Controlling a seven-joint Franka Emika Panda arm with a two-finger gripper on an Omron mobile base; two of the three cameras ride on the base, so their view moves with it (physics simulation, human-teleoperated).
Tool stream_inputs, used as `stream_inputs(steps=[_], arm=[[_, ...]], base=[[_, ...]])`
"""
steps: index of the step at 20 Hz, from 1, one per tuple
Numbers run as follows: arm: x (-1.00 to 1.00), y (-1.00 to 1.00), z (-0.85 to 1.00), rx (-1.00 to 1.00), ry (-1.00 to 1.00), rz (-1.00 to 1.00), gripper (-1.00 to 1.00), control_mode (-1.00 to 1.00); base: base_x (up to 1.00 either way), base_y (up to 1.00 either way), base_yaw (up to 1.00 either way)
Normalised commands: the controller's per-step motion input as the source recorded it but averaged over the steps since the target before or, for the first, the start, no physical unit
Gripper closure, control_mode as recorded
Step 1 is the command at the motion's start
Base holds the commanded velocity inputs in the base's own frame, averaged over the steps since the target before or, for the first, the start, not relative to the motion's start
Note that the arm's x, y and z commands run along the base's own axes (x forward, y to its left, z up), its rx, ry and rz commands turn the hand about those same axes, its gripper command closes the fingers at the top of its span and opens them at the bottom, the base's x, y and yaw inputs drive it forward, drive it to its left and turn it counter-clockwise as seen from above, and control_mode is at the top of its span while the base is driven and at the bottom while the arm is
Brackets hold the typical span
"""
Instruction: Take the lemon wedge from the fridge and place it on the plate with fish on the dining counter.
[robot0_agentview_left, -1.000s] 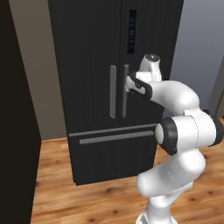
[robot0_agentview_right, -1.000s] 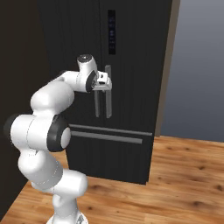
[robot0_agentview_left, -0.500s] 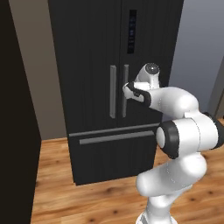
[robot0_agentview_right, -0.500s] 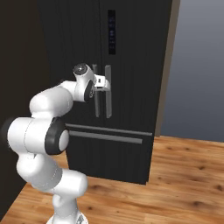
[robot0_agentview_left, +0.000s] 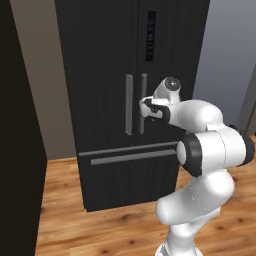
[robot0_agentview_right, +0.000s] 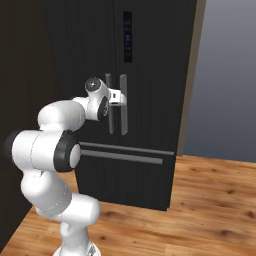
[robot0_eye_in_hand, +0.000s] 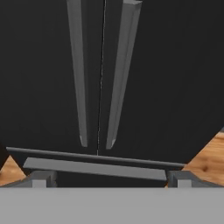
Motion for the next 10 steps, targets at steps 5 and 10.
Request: stream_inputs(steps=[5, 10], arm=[[0.45, -0.02, -0.01, 0.00, 0.00, 0.00, -1.00, -1.00], [0.41, -0.07, -0.08, 0.00, 0.00, 0.00, -1.00, -1.00]], base=[[0.00, 0.00, 0.00], [0.00, 0.00, 0.00]])
